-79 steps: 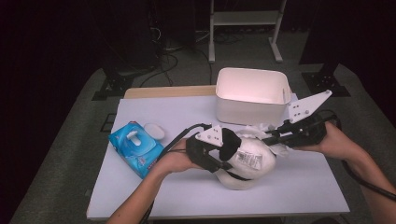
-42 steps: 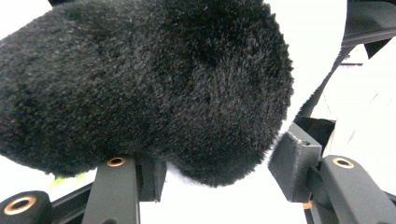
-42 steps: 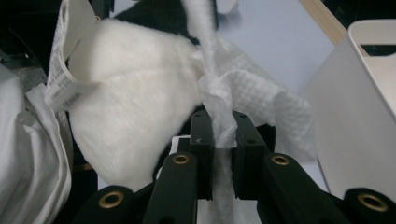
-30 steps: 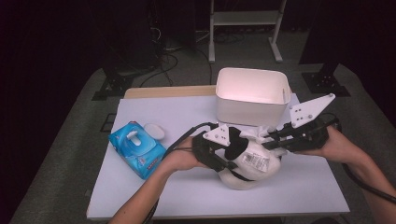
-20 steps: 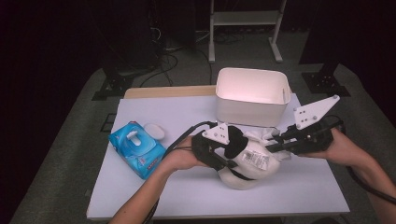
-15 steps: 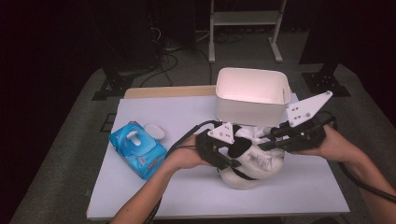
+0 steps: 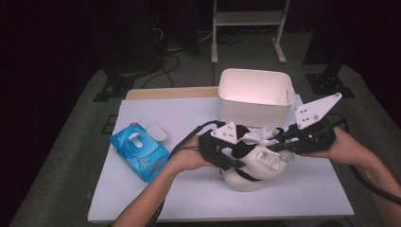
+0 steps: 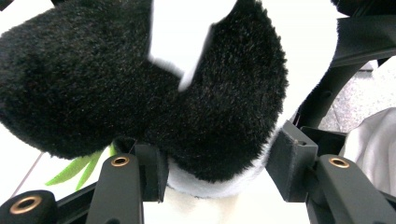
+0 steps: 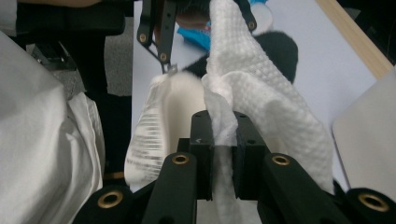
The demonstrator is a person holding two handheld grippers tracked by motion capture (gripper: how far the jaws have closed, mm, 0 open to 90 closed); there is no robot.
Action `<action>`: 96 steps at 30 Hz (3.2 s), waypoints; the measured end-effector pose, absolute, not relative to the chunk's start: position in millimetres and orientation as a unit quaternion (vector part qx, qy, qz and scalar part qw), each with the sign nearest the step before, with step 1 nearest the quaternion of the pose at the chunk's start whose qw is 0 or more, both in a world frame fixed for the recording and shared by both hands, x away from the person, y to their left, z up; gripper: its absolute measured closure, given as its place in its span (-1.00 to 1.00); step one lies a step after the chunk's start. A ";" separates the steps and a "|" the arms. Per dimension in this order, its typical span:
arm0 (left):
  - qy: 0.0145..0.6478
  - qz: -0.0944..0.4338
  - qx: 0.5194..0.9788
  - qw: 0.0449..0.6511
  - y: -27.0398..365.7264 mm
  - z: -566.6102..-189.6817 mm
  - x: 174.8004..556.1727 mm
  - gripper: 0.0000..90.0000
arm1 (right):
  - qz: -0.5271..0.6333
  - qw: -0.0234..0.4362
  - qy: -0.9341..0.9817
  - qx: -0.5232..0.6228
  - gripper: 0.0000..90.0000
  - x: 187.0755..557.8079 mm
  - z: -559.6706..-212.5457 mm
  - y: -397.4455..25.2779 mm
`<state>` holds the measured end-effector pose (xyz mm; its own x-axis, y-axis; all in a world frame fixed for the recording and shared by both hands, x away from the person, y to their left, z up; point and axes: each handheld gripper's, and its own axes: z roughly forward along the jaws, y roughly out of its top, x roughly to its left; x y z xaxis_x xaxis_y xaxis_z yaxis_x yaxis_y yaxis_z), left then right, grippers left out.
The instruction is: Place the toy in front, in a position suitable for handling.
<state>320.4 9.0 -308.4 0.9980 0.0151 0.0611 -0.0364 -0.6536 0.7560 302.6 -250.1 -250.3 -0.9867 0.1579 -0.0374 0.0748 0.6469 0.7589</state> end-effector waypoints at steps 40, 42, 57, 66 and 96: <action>-0.038 0.045 0.914 0.401 -3.5 -305.4 309.7 0.06 | 0.419 0.060 0.904 0.056 0.78 312.9 -244.1 -225.3; -0.031 0.044 0.912 0.407 0.0 -305.9 310.9 0.06 | 0.420 0.060 0.904 0.058 0.78 312.1 -244.9 -228.2; -0.008 0.036 0.904 0.425 23.4 -308.2 317.1 0.06 | 0.413 0.053 0.898 0.144 0.78 325.2 -287.1 -285.1; 0.006 0.037 0.901 0.433 27.9 -304.8 319.6 0.07 | 0.416 0.054 0.896 0.145 0.78 321.7 -286.3 -288.5; 0.032 0.061 0.919 0.387 7.6 -315.4 331.4 -0.28 | 0.410 0.046 0.899 0.146 0.78 310.8 -307.8 -293.3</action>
